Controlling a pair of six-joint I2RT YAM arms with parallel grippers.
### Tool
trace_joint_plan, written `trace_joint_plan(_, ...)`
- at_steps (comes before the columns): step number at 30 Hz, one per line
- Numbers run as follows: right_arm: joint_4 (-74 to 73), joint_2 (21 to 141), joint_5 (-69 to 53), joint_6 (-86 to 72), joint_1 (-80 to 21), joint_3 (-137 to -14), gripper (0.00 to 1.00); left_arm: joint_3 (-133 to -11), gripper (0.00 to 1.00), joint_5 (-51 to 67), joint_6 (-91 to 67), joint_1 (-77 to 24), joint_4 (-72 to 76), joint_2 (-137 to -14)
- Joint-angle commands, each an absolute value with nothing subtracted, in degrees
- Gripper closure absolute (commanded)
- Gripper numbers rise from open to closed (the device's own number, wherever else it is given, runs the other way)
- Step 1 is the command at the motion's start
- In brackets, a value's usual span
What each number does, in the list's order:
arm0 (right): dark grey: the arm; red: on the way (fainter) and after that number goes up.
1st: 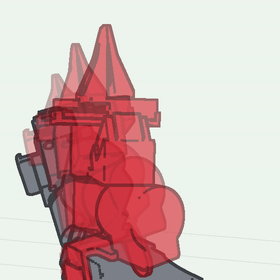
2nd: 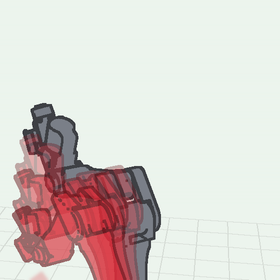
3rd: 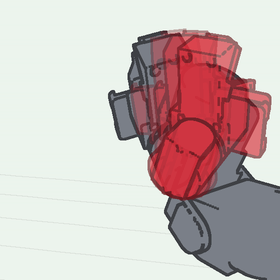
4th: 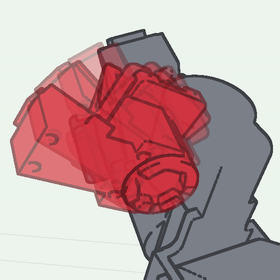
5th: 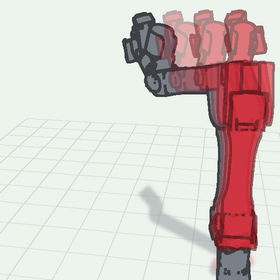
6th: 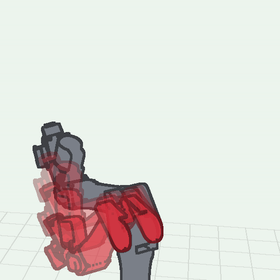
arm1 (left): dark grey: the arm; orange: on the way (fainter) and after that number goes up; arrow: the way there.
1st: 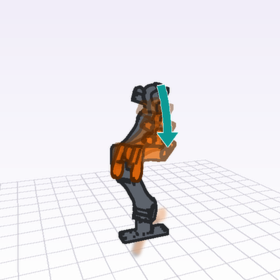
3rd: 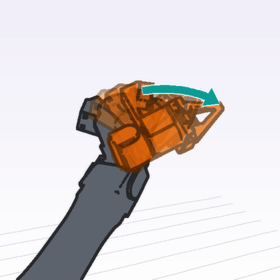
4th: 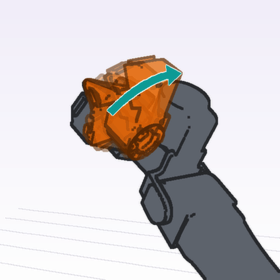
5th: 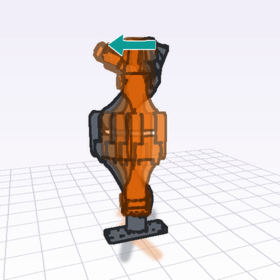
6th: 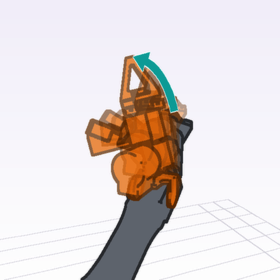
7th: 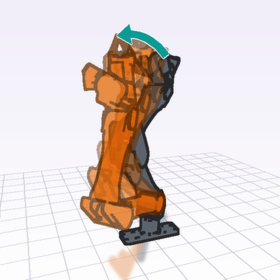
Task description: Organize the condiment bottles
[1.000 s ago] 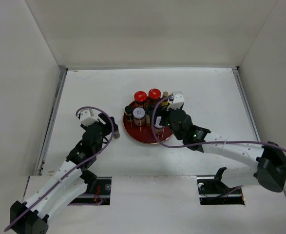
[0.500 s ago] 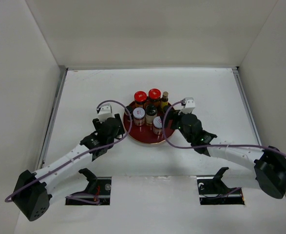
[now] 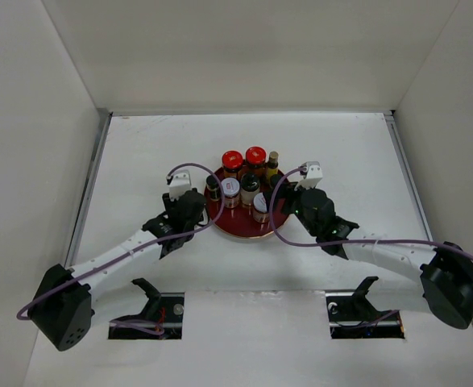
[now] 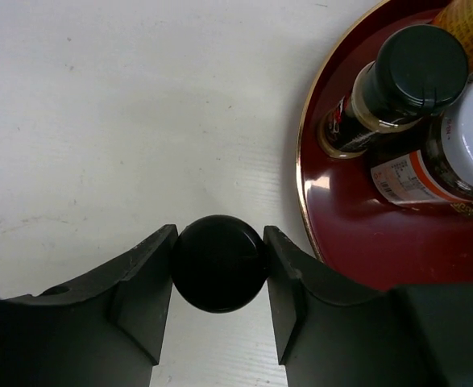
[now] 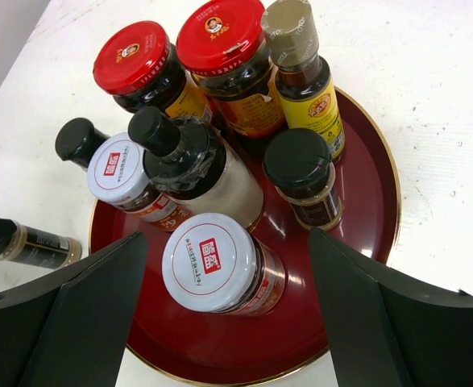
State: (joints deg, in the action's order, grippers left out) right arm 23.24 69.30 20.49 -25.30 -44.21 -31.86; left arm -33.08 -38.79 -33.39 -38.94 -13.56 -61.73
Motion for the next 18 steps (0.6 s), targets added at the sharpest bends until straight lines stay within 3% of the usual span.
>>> trace_joint_plan(1, 26.89, 68.47, 19.69, -25.84, -43.81, -31.82, 0.13, -36.82, 0.72, -40.52, -32.61, -39.5, -12.3, -60.13)
trace_joint_plan(9, 27.16, 68.38, 19.69, -25.93, -43.72, -31.64, 0.13, -43.32, 0.74, -41.23, -31.38, -43.01, -18.02, -52.82)
trace_joint_plan(18, 28.3, 67.68, 20.48, -26.37, -42.76, -30.41, 0.12, -47.11, 0.74, -40.26, -32.52, -51.45, -11.87, -62.65)
